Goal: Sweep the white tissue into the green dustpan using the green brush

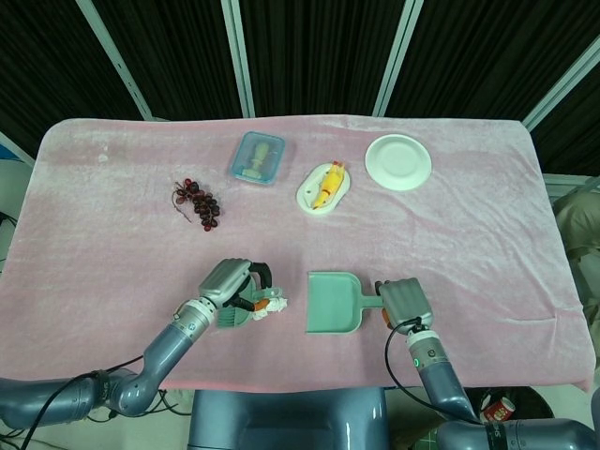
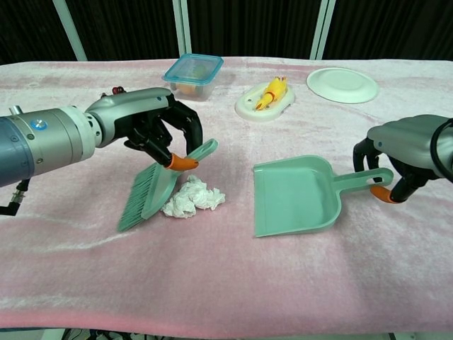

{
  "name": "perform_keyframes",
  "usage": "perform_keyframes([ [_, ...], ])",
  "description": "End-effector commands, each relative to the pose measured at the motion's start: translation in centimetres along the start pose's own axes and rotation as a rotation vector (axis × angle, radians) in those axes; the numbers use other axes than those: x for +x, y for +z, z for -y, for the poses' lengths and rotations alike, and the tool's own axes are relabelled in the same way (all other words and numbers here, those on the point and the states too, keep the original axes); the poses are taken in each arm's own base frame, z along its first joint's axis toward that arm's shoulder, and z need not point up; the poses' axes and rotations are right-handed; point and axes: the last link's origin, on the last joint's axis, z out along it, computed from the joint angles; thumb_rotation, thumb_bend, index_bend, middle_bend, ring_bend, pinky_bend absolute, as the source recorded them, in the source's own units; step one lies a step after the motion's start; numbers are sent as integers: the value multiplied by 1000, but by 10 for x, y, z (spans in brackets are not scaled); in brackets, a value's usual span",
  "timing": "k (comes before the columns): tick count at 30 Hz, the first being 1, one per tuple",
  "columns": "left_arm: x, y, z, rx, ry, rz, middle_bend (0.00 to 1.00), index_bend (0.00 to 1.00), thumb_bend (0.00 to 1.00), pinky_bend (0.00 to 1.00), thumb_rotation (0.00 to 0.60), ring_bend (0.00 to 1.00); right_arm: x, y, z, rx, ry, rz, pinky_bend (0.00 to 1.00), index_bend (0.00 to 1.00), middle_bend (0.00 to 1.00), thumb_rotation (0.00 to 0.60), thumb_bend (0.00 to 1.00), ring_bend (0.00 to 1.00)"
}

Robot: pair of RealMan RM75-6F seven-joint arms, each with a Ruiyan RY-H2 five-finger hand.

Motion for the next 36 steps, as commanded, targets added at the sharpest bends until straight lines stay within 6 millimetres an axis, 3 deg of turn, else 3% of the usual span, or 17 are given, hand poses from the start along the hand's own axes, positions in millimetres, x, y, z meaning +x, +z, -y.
perform_keyframes([
  [1, -2, 2, -2, -3, 0, 3, 667, 646, 356, 994, 600, 876, 0, 0, -1, -1, -1, 1, 769, 562, 544, 600, 479, 684],
  [17, -16, 15, -20, -61, -23, -7, 674, 653, 356, 994, 600, 876, -5, 4, -4, -10, 8, 15, 769, 562, 544, 600, 480, 684],
  [36, -36, 63, -87, -199, -87, -78, 673, 651, 356, 994, 600, 876, 1, 2, -8, -16, 26, 19, 769, 562, 544, 600, 480, 684],
])
